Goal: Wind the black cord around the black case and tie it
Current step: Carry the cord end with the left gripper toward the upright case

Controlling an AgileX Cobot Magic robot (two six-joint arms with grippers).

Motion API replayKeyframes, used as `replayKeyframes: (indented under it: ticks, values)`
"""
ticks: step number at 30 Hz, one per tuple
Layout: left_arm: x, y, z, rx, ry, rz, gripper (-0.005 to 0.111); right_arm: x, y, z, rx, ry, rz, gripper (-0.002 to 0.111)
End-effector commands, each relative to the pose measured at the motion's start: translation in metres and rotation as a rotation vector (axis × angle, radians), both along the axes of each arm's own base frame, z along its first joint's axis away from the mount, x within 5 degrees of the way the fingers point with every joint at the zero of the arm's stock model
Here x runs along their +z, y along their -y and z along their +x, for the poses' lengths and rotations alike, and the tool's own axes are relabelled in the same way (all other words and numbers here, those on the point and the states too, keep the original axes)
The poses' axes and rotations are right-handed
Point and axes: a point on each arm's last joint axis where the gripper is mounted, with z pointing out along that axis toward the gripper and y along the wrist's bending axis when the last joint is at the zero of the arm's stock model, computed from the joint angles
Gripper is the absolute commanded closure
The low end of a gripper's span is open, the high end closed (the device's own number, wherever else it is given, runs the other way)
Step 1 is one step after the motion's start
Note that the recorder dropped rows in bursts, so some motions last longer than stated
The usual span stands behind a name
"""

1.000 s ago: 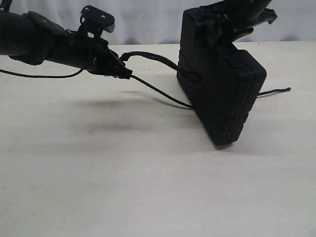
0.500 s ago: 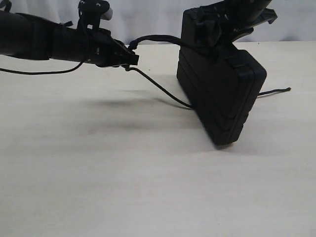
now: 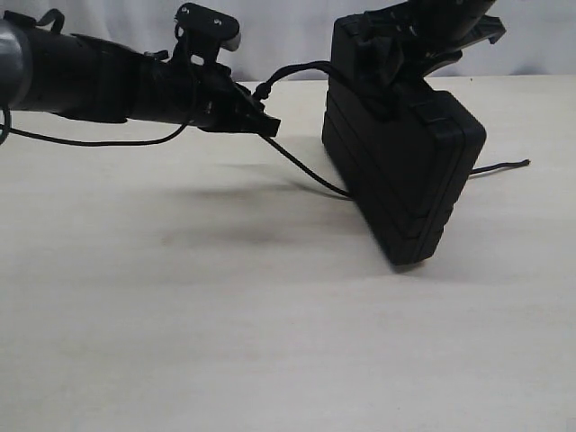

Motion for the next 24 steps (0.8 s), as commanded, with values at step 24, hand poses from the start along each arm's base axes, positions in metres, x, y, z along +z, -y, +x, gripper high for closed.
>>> replayKeyframes:
  ticks: [24]
  values:
    - [0.012,-0.014,0.013,0.222,-0.08,-0.178,0.107,0.004,0.004,0.0,0.003,0.024,-0.016,0.104]
